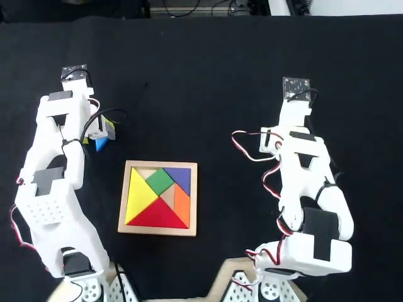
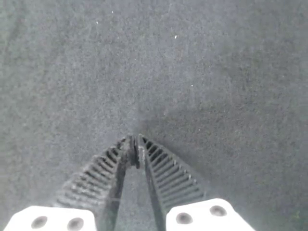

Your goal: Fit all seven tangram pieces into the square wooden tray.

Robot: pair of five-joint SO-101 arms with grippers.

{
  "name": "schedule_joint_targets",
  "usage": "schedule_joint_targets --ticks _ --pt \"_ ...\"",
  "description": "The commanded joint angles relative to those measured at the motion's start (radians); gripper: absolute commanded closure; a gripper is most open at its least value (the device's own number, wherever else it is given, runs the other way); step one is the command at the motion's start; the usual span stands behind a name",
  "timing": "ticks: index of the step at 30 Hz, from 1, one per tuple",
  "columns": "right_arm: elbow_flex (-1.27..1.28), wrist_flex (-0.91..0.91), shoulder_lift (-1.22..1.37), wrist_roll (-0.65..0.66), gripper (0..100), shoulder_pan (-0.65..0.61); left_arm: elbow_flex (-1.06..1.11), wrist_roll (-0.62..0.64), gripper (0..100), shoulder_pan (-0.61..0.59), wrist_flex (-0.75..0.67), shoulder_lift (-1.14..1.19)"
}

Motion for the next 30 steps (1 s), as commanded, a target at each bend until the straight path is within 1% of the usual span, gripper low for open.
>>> schedule_joint_targets --ticks 1,16,21,24,30 --pt "-0.033 -0.017 -0.031 0.000 98.7 -0.020 -0.039 -0.009 76 -0.022 -0.018 -0.005" --pt "-0.033 -0.017 -0.031 0.000 98.7 -0.020 -0.056 -0.008 77 -0.002 -0.023 0.003" --pt "-0.033 -0.017 -0.031 0.000 98.7 -0.020 -0.058 -0.008 89 0.002 -0.023 0.003" --pt "-0.031 -0.017 -0.031 0.000 98.7 -0.020 -0.056 -0.008 94 0.002 -0.023 0.003" --pt "-0.031 -0.017 -0.031 0.000 98.7 -0.020 -0.064 -0.008 95 0.002 0.009 0.003"
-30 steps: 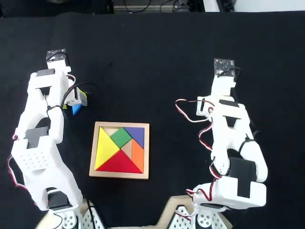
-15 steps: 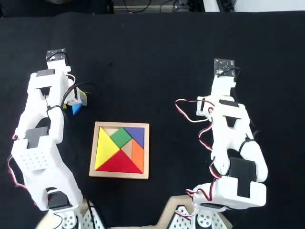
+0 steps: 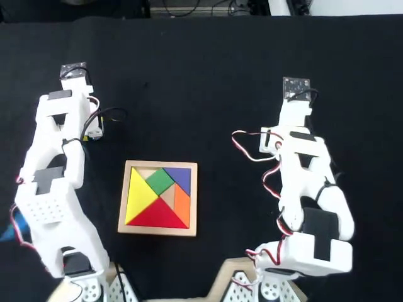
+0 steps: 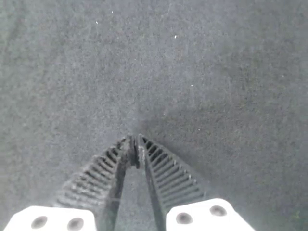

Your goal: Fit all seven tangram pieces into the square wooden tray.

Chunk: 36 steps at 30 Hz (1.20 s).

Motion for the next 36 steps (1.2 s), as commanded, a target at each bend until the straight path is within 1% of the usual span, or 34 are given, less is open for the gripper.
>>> schedule_joint_targets --ticks 1,7,9,11,14,15,17,20,25,26,28,31,34,36 --pt "-0.031 -0.017 -0.031 0.000 98.7 -0.020 -0.042 -0.006 95 0.005 0.032 -0.008" --pt "-0.033 -0.017 -0.031 0.000 98.7 -0.020 -0.054 -0.015 95 0.024 0.025 -0.018" --pt "-0.035 -0.017 -0.031 0.000 98.7 -0.020 -0.111 -0.015 93 0.025 0.041 -0.020" --pt "-0.035 -0.017 -0.031 0.000 98.7 -0.020 -0.179 -0.008 89 0.031 0.091 -0.014" --pt "-0.036 -0.018 -0.031 0.025 98.7 -0.031 -0.243 -0.005 84 0.085 0.183 -0.008" --pt "-0.033 -0.018 -0.031 0.029 98.7 -0.046 -0.246 0.014 84 0.104 0.212 -0.011" --pt "-0.028 -0.018 -0.031 0.029 98.7 -0.061 -0.245 0.095 84 0.137 0.259 -0.008" --pt "-0.027 -0.029 -0.031 0.040 98.7 -0.061 -0.222 0.198 84 0.157 0.304 -0.017" --pt "-0.002 -0.061 -0.031 0.043 98.7 -0.066 -0.268 0.201 84 0.127 0.385 -0.101" --pt "-0.002 -0.061 -0.033 0.043 98.7 -0.066 -0.275 0.201 84 0.117 0.400 -0.138" --pt "-0.002 -0.061 -0.033 0.043 98.7 -0.066 -0.302 0.157 84 0.108 0.459 -0.273" --pt "-0.002 -0.060 -0.033 0.043 98.7 -0.066 -0.275 0.060 84 0.073 0.519 -0.577" --pt "-0.002 -0.060 -0.033 0.043 98.7 -0.066 -0.099 -0.003 84 0.024 0.493 -0.896" --pt "-0.002 -0.060 -0.033 0.043 98.7 -0.066 0.130 -0.054 84 0.002 0.400 -1.080"
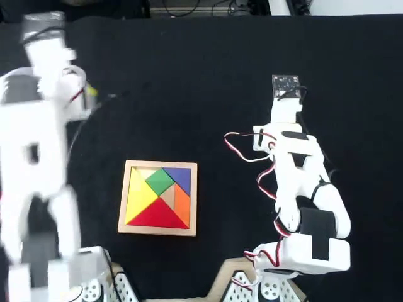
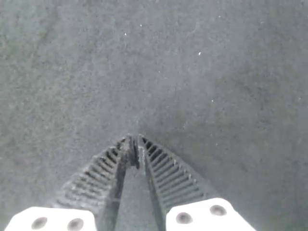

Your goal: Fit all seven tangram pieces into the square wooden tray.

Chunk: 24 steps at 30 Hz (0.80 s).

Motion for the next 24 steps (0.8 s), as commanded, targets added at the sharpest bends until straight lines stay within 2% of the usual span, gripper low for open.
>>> schedule_joint_targets --ticks 1,6,9,13,18,22,24 --pt "-0.005 -0.017 -0.033 0.011 98.7 -0.014 0.447 -0.115 84 -0.062 -0.167 -0.523" --pt "-0.004 -0.015 -0.033 0.011 98.7 -0.014 1.132 -0.193 84 -0.147 -0.601 -0.884" --pt "-0.004 -0.015 -0.033 0.011 98.7 -0.012 1.345 -0.157 84 -0.173 -0.783 -0.965" --pt "-0.004 -0.015 -0.033 0.011 98.7 -0.014 1.422 -0.097 84 -0.168 -0.867 -0.936" --pt "-0.005 0.012 -0.105 0.002 98.7 -0.011 1.517 -0.098 84 -0.125 -0.882 -0.928" --pt "0.027 0.258 -0.335 0.009 98.8 -0.017 1.575 -0.100 84 -0.064 -0.885 -0.928" --pt "0.068 0.350 -0.486 0.009 98.8 -0.017 1.607 -0.100 84 -0.058 -0.930 -0.928"
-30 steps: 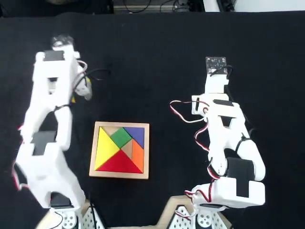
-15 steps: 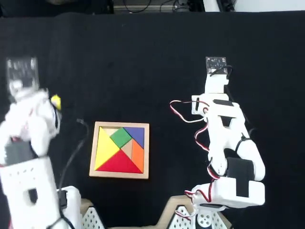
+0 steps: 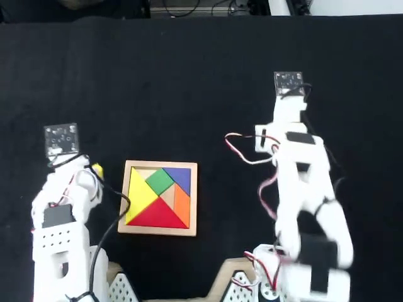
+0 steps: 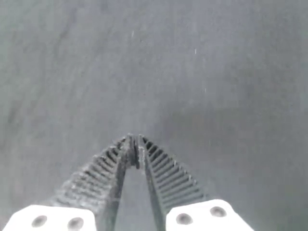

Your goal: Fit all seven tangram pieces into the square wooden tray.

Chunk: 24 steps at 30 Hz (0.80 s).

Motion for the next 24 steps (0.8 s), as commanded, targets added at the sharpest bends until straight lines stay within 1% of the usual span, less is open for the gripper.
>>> schedule_joint_targets --ticks 1,3,6,10,12,14,18,22,24 --pt "0.054 0.150 -0.298 0.008 98.8 -0.014 0.051 0.009 84 0.033 -0.101 -0.005" --pt "0.142 0.158 -0.452 0.008 98.8 -0.014 0.093 0.009 84 0.028 -0.183 -0.005" --pt "0.286 0.138 -0.674 0.021 98.7 -0.031 0.142 0.011 84 0.027 -0.239 -0.005" --pt "0.524 0.040 -0.924 0.112 98.7 -0.081 0.213 0.015 84 0.018 -0.331 -0.005" --pt "0.628 0.002 -1.020 0.170 98.7 -0.101 0.257 0.015 84 0.024 -0.382 -0.005" --pt "0.697 -0.025 -1.090 0.195 98.7 -0.103 0.289 0.015 84 0.027 -0.430 -0.005" --pt "0.780 -0.038 -1.187 0.195 98.7 -0.098 0.291 0.015 84 0.025 -0.442 -0.002" --pt "0.918 -0.109 -1.279 0.201 98.7 -0.098 0.289 0.015 84 0.025 -0.442 0.005" --pt "0.912 -0.069 -1.307 0.201 98.7 -0.098 0.289 0.015 84 0.025 -0.442 0.005"
